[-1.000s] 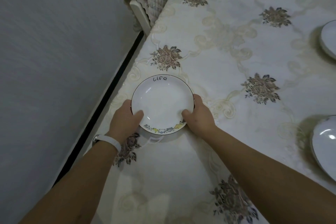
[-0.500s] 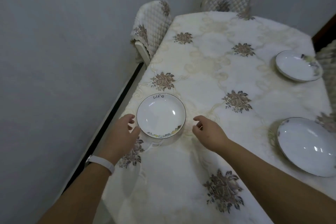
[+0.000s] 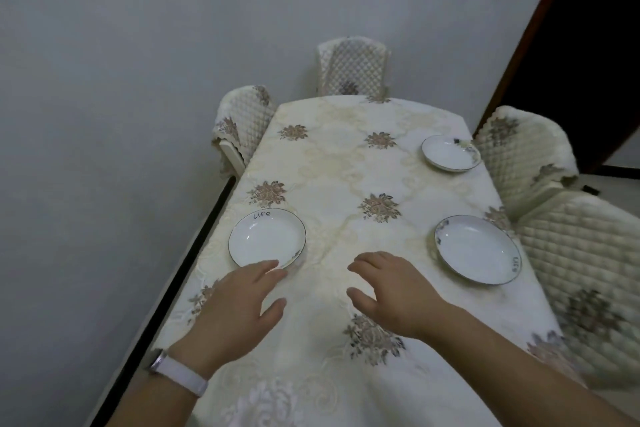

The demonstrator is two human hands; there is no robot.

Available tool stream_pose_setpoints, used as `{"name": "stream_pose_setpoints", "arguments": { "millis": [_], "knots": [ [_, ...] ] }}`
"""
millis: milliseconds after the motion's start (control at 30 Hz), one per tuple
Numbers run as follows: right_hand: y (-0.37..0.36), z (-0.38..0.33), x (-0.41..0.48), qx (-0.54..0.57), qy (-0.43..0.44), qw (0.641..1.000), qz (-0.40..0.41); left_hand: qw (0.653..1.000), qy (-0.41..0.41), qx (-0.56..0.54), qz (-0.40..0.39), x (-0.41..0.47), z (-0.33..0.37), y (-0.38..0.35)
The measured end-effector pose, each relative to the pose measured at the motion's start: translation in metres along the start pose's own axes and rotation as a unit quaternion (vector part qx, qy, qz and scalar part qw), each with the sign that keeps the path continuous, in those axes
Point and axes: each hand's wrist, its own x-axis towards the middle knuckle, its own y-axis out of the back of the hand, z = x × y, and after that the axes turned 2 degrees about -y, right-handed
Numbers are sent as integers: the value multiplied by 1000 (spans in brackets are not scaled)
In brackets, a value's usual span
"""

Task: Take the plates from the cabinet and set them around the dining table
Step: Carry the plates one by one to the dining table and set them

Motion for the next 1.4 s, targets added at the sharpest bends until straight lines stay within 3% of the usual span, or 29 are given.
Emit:
{"name": "stream_pose_setpoints", "arguments": {
  "millis": [200,533,867,1167,1400],
  "knots": [
    [18,1,-65,-21,-34,999,15,993,-100,37,46,-18,59,-4],
    [57,24,-194,-35,-140,988,49,977,-208,29,34,-20,166,-18],
    [89,52,-458,-53,-292,952,74,938,-347,-7,-6,-69,393,-65],
    [94,36,-718,-58,-484,864,125,858,-510,-20,-59,-145,607,-112],
    [97,5,-865,-43,-631,754,176,783,-614,-32,-90,-199,741,-137]
  ]
}}
